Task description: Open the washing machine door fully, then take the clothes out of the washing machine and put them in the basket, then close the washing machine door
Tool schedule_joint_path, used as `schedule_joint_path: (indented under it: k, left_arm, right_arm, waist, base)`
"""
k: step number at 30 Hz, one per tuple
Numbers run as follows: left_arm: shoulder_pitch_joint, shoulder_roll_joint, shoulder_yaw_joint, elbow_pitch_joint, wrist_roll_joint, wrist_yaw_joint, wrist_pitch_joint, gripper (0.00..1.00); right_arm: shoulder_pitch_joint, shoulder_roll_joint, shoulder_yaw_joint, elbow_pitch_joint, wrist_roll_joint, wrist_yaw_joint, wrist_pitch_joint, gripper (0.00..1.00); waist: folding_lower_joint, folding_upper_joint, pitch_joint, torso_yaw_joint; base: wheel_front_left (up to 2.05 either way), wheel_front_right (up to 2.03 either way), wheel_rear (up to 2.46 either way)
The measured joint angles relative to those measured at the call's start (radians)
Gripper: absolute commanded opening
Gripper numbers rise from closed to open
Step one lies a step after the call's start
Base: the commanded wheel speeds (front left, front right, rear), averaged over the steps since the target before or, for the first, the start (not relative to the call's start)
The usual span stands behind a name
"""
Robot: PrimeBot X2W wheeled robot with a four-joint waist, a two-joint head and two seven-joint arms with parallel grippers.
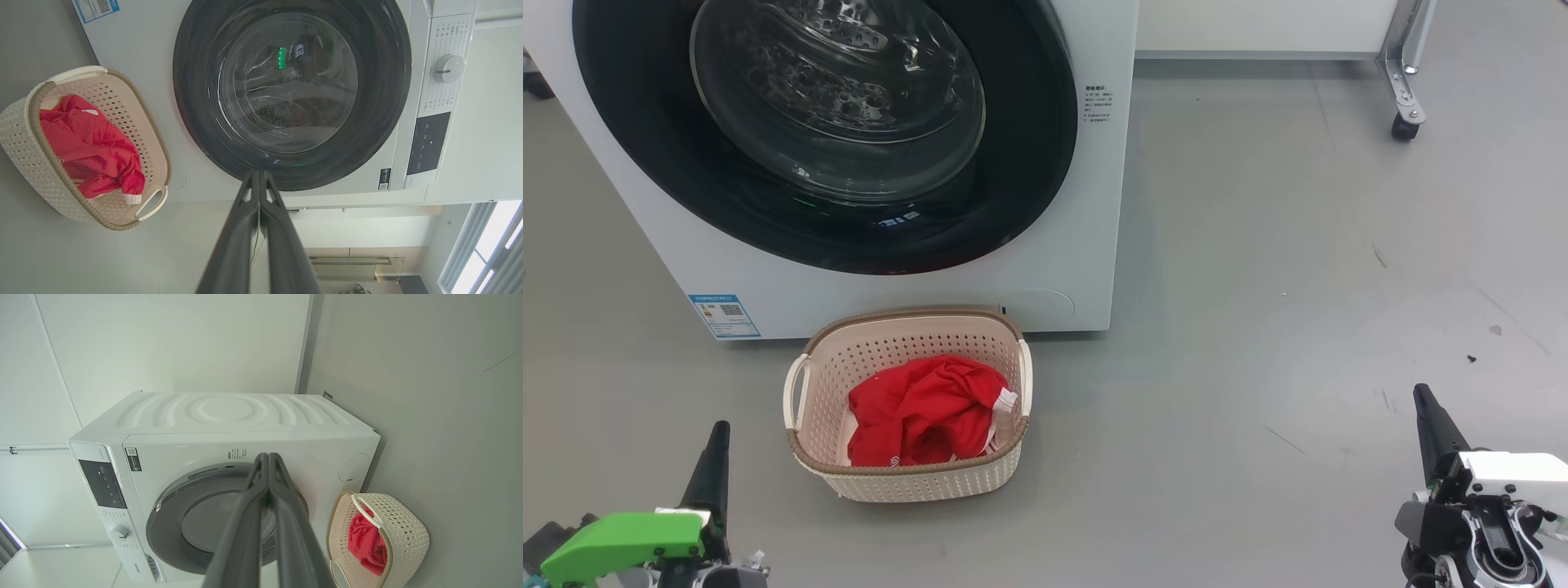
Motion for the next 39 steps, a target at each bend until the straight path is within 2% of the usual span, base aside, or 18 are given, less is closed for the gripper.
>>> schedule_joint_path:
  k: [39]
  left_arm:
    - [0.0, -0.001, 0.002, 0.0, 0.0, 0.0, 0.0, 0.0]
  right_arm:
    - [0.0, 0.0, 0.0, -0.004, 0.001, 0.0, 0.0, 0.0]
  waist:
    - [0.0, 0.0, 0.0, 0.0]
  base:
    - [0.0, 0.0, 0.0]
